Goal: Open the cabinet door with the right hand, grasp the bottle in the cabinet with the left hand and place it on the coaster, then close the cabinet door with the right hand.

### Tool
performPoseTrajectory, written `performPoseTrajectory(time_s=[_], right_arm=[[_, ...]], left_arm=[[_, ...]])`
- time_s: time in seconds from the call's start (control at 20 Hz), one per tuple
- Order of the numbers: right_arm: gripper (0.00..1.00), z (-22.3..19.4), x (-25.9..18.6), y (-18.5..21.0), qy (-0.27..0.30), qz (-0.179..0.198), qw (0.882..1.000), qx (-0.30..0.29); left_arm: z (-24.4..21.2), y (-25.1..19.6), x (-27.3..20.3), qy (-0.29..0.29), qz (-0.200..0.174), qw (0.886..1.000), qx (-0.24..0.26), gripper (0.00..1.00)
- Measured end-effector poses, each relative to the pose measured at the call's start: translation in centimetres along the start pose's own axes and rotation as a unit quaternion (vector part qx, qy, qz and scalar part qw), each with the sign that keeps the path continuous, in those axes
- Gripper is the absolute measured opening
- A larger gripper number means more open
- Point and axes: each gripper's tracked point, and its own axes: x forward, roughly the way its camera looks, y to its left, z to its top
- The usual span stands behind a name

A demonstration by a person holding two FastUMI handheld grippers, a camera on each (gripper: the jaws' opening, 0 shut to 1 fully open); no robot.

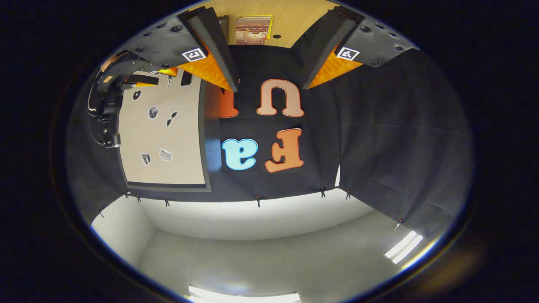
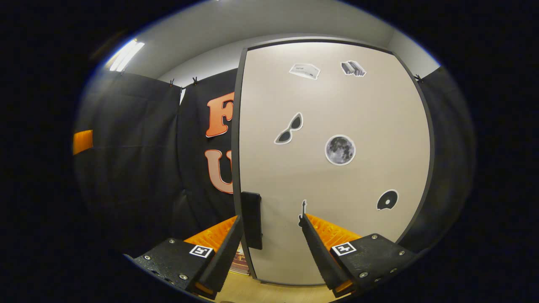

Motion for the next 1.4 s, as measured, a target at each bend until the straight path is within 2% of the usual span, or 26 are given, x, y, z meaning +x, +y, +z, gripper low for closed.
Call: performPoseTrajectory(time_s=[0.15,0.3,0.35,0.4,0.5,0.55,0.6,0.7,0.75,0.8,0.9,0.95,1.1,1.25,1.3,1.35,1.4], right_arm=[[0.85,-2.0,2.4,1.4,0.027,0.004,1.000,0.010],[0.84,-3.0,4.2,1.6,0.038,-0.008,0.999,0.011],[0.76,-3.3,4.7,1.4,0.040,-0.014,0.999,0.012],[0.73,-3.6,5.1,1.6,0.044,-0.014,0.999,0.016],[0.64,-4.0,5.7,1.9,0.050,-0.015,0.998,0.024],[0.58,-4.2,6.0,2.1,0.054,-0.016,0.998,0.026],[0.55,-4.6,6.3,2.3,0.059,-0.013,0.998,0.028],[0.41,-5.1,6.6,2.5,0.064,-0.018,0.997,0.037],[0.36,-5.2,6.7,2.5,0.062,-0.022,0.997,0.035],[0.34,-5.2,6.5,2.5,0.062,-0.023,0.997,0.033],[0.29,-5.0,6.1,2.8,0.067,-0.013,0.997,0.035],[0.23,-5.0,5.8,3.0,0.069,-0.005,0.997,0.038],[0.22,-4.9,3.8,3.7,0.073,0.026,0.996,0.049],[0.22,-5.3,-1.4,3.8,0.053,0.060,0.996,0.043],[0.22,-5.3,-3.3,3.7,0.040,0.070,0.996,0.040],[0.22,-5.5,-5.1,3.3,0.033,0.077,0.996,0.042],[0.22,-5.7,-6.8,2.8,0.032,0.084,0.995,0.047]], left_arm=[[-1.1,1.1,0.1,0.011,0.006,1.000,0.000,0.93],[-1.7,2.0,0.1,0.016,0.013,1.000,0.005,0.93],[-1.8,2.3,0.2,0.017,0.015,1.000,0.006,0.93],[-2.0,2.5,0.1,0.018,0.018,1.000,0.007,0.93],[-2.3,2.8,0.0,0.022,0.020,1.000,0.008,1.00],[-2.5,3.0,0.1,0.024,0.020,0.999,0.007,0.93],[-2.8,3.1,0.0,0.027,0.020,0.999,0.005,0.93],[-3.3,3.0,0.2,0.032,0.017,0.999,0.000,0.93],[-3.5,2.9,0.2,0.035,0.016,0.999,-0.001,0.96],[-3.8,3.0,0.4,0.038,0.015,0.999,-0.003,0.99],[-4.3,2.8,0.5,0.040,0.012,0.999,-0.004,0.96],[-4.5,2.6,0.7,0.041,0.010,0.999,-0.006,1.00],[-5.2,1.8,1.7,0.040,-0.002,0.999,-0.012,0.96],[-6.0,-0.3,1.4,0.045,-0.019,0.999,-0.008,0.96],[-6.5,-1.2,1.3,0.048,-0.028,0.998,-0.009,0.93],[-6.7,-2.4,1.4,0.050,-0.040,0.998,-0.010,0.97],[-7.0,-3.3,1.6,0.051,-0.050,0.997,-0.010,0.96]])
